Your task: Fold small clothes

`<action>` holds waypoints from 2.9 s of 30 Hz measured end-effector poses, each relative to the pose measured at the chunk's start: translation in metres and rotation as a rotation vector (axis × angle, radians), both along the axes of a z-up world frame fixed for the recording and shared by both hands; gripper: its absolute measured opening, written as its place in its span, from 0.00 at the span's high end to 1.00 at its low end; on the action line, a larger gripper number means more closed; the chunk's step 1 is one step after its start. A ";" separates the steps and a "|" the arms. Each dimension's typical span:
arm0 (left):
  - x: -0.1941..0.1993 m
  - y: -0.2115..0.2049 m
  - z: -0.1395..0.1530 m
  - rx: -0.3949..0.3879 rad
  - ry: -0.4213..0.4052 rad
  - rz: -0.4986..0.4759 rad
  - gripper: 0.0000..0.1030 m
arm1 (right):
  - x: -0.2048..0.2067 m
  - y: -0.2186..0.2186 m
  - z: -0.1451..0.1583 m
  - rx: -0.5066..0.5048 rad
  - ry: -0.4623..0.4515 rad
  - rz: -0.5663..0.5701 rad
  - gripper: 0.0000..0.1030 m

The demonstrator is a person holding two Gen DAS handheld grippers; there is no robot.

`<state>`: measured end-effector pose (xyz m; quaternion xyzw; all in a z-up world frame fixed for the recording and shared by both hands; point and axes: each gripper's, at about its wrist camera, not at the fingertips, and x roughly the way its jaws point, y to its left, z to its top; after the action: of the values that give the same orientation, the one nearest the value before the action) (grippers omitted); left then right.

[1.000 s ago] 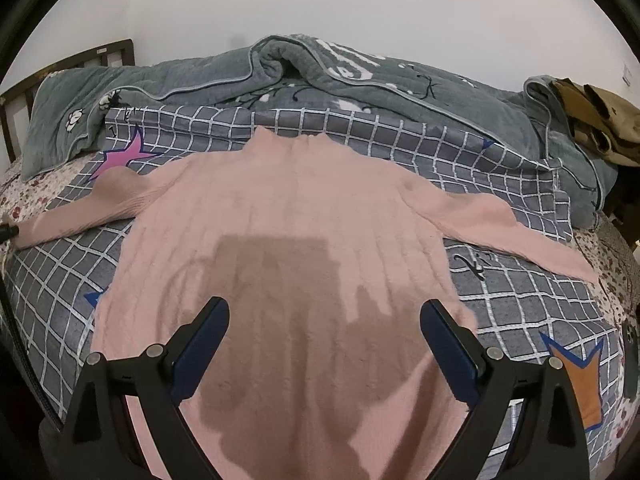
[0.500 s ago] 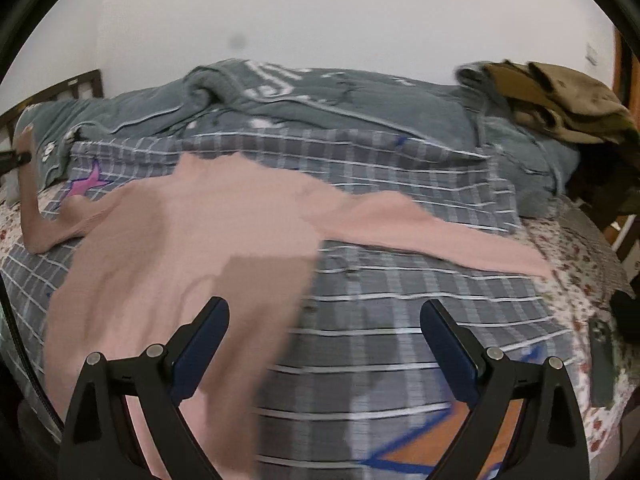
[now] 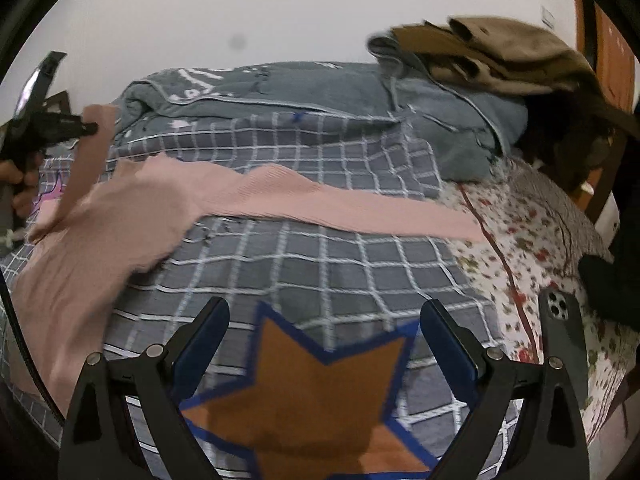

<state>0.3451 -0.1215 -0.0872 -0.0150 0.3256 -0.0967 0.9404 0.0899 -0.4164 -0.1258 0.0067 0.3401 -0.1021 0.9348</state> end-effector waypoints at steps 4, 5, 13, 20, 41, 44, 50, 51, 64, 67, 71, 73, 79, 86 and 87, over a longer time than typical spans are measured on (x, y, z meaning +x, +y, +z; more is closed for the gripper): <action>0.006 -0.044 -0.033 0.027 0.061 -0.058 0.93 | 0.000 -0.018 -0.012 0.026 0.009 -0.025 0.08; 0.006 -0.052 -0.041 0.032 0.073 -0.065 0.93 | 0.001 -0.021 -0.016 0.033 0.015 -0.028 0.08; 0.000 -0.074 -0.067 0.009 0.134 -0.152 0.79 | 0.010 -0.018 -0.029 0.042 0.035 -0.011 0.08; -0.021 -0.049 -0.031 -0.009 0.047 -0.112 0.18 | 0.014 0.016 -0.024 0.061 0.035 0.052 0.08; -0.171 0.209 -0.046 0.009 0.129 0.226 0.18 | -0.015 0.196 -0.041 0.179 0.073 0.367 0.52; -0.192 0.227 -0.058 0.008 0.154 0.248 0.18 | -0.013 0.205 -0.053 0.073 0.090 0.369 0.95; -0.208 0.236 -0.065 -0.013 0.180 0.266 0.18 | -0.036 0.158 -0.036 0.153 0.013 0.251 0.95; -0.208 0.236 -0.065 -0.017 0.178 0.264 0.18 | -0.036 0.152 -0.041 0.172 0.036 0.246 0.95; -0.171 0.217 -0.057 -0.006 0.157 0.210 0.18 | -0.054 0.149 -0.050 -0.019 0.109 0.209 0.72; -0.149 0.215 -0.060 -0.002 0.163 0.206 0.18 | -0.048 0.146 -0.040 -0.058 0.069 0.196 0.48; -0.115 0.217 -0.063 -0.007 0.165 0.209 0.18 | -0.024 0.135 -0.025 -0.008 0.028 0.186 0.48; -0.097 0.219 -0.066 -0.004 0.162 0.217 0.18 | -0.007 0.133 -0.020 0.012 0.012 0.192 0.48; -0.055 0.231 -0.065 0.032 0.140 0.237 0.19 | 0.065 0.144 -0.007 -0.017 -0.020 0.246 0.48; -0.030 0.256 -0.049 0.096 0.071 0.246 0.19 | 0.149 0.157 -0.015 0.024 0.016 0.291 0.57; -0.026 0.260 -0.049 0.091 0.071 0.252 0.19 | 0.157 0.156 -0.018 0.037 0.025 0.285 0.66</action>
<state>0.3189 0.1385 -0.1364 -0.0166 0.3583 0.0375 0.9327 0.2465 -0.2601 -0.1438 -0.0254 0.3509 0.0379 0.9353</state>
